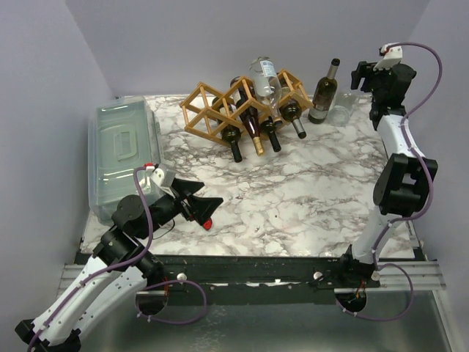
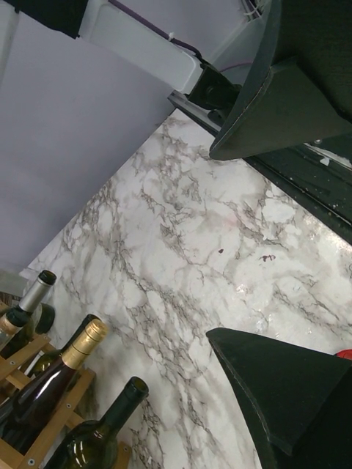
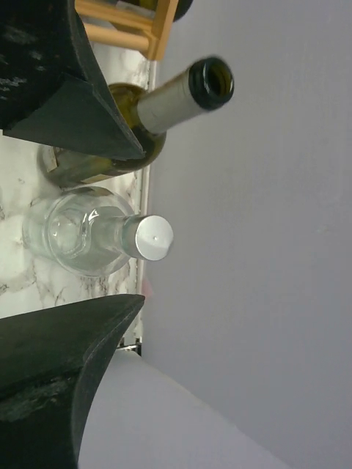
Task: Take the wine bottle off the wine rack
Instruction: Place the wine bottle at the corner of the board, then pick up the wine bottle from the wine rack.
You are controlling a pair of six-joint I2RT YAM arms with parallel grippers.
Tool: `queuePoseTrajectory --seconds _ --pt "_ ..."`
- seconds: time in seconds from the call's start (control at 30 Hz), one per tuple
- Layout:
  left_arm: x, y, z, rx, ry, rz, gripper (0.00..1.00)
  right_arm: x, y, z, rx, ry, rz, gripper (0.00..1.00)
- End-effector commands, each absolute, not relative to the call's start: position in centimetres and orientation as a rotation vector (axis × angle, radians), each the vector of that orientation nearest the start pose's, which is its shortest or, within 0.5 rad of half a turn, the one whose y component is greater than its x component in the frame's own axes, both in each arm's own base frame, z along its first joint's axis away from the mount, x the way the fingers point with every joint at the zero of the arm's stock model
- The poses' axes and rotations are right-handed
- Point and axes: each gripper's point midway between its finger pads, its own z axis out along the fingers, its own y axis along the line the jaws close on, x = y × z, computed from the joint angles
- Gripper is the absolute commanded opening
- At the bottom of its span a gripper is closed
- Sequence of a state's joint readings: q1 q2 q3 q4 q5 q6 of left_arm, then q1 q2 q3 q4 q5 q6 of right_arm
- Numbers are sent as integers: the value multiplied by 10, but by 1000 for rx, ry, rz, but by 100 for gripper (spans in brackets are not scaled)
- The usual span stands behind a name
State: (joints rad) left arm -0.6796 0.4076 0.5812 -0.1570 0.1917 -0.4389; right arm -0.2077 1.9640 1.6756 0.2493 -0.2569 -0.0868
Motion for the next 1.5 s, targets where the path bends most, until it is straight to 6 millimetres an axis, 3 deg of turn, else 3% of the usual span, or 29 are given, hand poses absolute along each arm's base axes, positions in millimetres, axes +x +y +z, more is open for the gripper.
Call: queuePoseTrajectory --seconds 0.0,0.2,0.43,0.93,1.13,1.47 --pt "163 -197 298 334 1573 -1046 99 585 -75 340 -151 1492 -30 77" --pt "162 -199 301 330 1564 -1067 99 555 -58 340 -189 1506 29 78" --pt "163 -200 304 299 1566 -1089 99 518 -25 339 -299 1533 162 80" --pt "168 -203 300 276 1581 -1098 99 462 45 322 -439 1643 612 80" --pt "170 -205 302 281 1584 -1097 99 447 82 307 -499 1705 698 80" --pt "171 -206 300 278 1593 -1097 99 441 155 293 -636 1725 735 80"
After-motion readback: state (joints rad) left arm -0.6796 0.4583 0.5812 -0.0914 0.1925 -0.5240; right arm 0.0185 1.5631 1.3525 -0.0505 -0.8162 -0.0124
